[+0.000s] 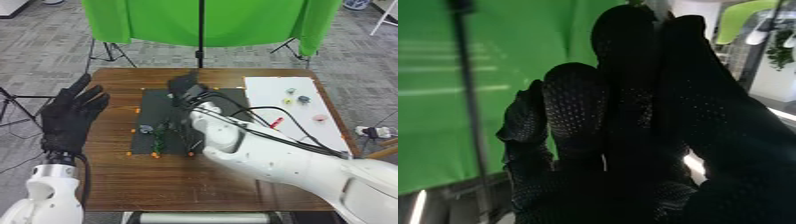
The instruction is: Arrange flowers
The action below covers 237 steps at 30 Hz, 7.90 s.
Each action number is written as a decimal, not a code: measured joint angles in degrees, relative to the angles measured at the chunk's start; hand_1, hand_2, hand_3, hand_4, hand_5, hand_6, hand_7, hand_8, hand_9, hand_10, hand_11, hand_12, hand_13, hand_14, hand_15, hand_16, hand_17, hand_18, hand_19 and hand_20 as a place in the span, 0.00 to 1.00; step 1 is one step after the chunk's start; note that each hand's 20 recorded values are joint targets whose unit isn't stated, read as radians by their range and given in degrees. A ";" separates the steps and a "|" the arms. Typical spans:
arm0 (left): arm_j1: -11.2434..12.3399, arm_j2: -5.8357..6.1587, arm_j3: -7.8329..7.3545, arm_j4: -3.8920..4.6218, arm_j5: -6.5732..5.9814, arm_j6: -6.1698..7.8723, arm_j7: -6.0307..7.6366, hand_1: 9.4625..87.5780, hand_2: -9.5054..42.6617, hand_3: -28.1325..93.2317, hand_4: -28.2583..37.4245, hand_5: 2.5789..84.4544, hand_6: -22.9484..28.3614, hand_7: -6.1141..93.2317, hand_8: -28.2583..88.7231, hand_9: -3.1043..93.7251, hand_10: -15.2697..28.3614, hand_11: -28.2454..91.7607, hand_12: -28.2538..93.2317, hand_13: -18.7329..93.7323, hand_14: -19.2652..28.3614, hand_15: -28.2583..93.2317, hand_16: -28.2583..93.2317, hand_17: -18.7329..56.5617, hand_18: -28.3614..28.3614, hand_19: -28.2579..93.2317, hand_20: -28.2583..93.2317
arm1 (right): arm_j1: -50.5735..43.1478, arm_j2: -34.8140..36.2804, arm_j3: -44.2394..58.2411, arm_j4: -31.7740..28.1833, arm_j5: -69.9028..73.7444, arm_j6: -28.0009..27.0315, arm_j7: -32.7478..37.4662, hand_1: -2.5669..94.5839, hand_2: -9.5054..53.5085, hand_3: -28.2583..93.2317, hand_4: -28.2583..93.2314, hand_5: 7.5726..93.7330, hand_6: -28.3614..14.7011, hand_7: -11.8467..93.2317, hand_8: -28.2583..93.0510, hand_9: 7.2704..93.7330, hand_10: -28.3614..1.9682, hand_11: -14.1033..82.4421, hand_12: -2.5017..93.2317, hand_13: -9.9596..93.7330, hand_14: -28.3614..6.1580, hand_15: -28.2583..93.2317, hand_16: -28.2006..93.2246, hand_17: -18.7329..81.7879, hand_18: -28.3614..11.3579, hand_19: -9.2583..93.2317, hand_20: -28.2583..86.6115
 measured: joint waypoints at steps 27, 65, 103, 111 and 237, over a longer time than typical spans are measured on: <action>-8.06 0.42 3.35 2.56 1.03 -3.16 -2.35 0.15 0.38 0.88 0.00 0.43 0.64 0.17 0.16 0.38 0.82 0.45 0.31 0.38 0.97 0.65 0.15 0.12 0.94 0.69 0.31 | 3.83 -4.03 -5.31 0.47 0.82 -9.55 4.44 0.51 0.00 0.75 0.00 0.78 0.78 0.27 0.20 0.82 0.64 0.60 0.25 0.71 0.57 0.88 0.36 0.39 0.12 0.90 0.68; 8.97 -3.22 -1.58 -1.41 -0.99 -0.20 3.30 0.14 0.37 0.88 0.00 0.43 0.64 0.17 0.16 0.38 0.82 0.45 0.32 0.38 0.98 0.65 0.15 0.12 0.94 0.69 0.31 | -27.15 25.68 43.57 -31.63 9.82 -6.49 8.80 0.38 0.00 0.86 0.00 0.58 0.71 0.27 0.12 0.61 0.40 0.39 0.17 0.60 0.43 0.79 0.31 0.34 0.10 0.85 0.66; 7.23 -5.29 1.90 0.42 -1.31 0.06 -0.38 0.14 0.37 0.88 0.00 0.43 0.64 0.17 0.16 0.38 0.82 0.45 0.32 0.38 0.97 0.65 0.15 0.12 0.94 0.69 0.32 | -36.32 38.69 36.38 -16.93 2.55 3.83 23.54 0.64 0.00 0.81 0.00 0.95 0.71 0.28 0.25 1.00 0.73 0.30 0.33 0.93 0.81 0.68 0.45 0.57 0.16 1.00 0.67; 7.72 -5.34 1.78 0.32 -1.26 0.06 -0.28 0.14 0.38 0.88 0.00 0.43 0.64 0.17 0.16 0.38 0.82 0.45 0.32 0.38 0.97 0.65 0.15 0.12 0.94 0.69 0.32 | -33.77 36.84 35.17 -24.38 0.75 4.07 10.30 0.63 0.00 0.82 0.00 0.95 0.70 0.28 0.26 1.00 0.73 0.31 0.34 0.93 0.80 0.68 0.46 0.57 0.16 1.00 0.68; 5.20 -6.08 3.75 0.66 0.07 -1.14 -2.13 0.15 0.38 0.88 0.00 0.43 0.64 0.18 0.16 0.38 0.82 0.45 0.31 0.38 0.97 0.65 0.15 0.12 0.94 0.69 0.31 | -8.53 28.49 7.19 -4.44 6.52 6.97 24.20 0.61 0.00 0.84 0.00 0.94 0.68 0.30 0.26 1.00 0.72 0.32 0.36 0.89 0.74 0.73 0.43 0.55 0.14 1.00 0.71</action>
